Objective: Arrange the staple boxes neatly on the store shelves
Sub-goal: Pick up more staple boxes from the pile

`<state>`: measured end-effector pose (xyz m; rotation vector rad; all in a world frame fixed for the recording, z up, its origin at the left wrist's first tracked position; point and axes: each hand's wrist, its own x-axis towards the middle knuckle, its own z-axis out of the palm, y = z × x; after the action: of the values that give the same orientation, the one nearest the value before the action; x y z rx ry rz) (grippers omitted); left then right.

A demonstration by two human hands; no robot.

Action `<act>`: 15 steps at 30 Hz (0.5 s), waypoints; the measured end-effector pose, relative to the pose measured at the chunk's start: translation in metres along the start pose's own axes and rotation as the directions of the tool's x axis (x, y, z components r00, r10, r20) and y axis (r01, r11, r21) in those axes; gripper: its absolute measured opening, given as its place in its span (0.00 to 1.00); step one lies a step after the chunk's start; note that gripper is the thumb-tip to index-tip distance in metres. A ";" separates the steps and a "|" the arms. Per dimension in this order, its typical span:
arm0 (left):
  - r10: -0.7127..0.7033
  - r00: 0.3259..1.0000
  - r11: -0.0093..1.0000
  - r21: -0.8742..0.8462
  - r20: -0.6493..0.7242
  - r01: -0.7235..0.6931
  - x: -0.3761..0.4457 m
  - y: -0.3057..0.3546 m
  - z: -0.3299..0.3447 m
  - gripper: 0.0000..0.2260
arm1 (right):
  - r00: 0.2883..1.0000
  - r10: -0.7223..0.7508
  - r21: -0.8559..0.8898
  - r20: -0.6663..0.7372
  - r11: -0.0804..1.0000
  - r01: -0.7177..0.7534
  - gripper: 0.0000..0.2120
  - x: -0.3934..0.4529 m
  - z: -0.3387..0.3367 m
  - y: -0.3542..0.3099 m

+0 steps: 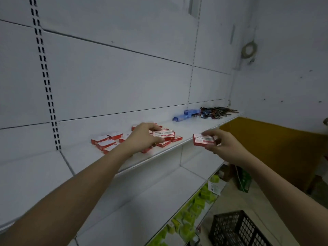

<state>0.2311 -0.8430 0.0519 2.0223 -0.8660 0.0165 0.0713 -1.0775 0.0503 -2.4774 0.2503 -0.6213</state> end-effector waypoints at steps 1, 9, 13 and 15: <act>-0.002 1.000 1.000 0.012 -0.005 0.002 0.012 -0.004 0.001 0.18 | 1.000 -0.013 0.015 -0.007 1.000 0.013 0.19 0.016 0.004 0.005; -0.057 0.996 0.984 0.163 -0.070 0.068 0.082 -0.033 0.015 0.16 | 0.990 -0.130 0.031 0.059 0.991 0.128 0.18 0.124 0.055 0.057; -0.128 0.979 0.967 0.199 -0.159 0.158 0.103 -0.039 0.036 0.16 | 0.974 -0.196 0.066 0.117 0.980 0.189 0.18 0.180 0.070 0.093; -0.176 0.965 0.948 0.230 -0.196 0.220 0.111 -0.043 0.051 0.17 | 0.957 -0.240 0.101 0.164 0.969 0.225 0.18 0.205 0.075 0.111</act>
<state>0.3245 -0.9299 0.0263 2.2978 -0.5688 0.1948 0.2824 -1.1950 0.0092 -2.4826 -0.1349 -0.4919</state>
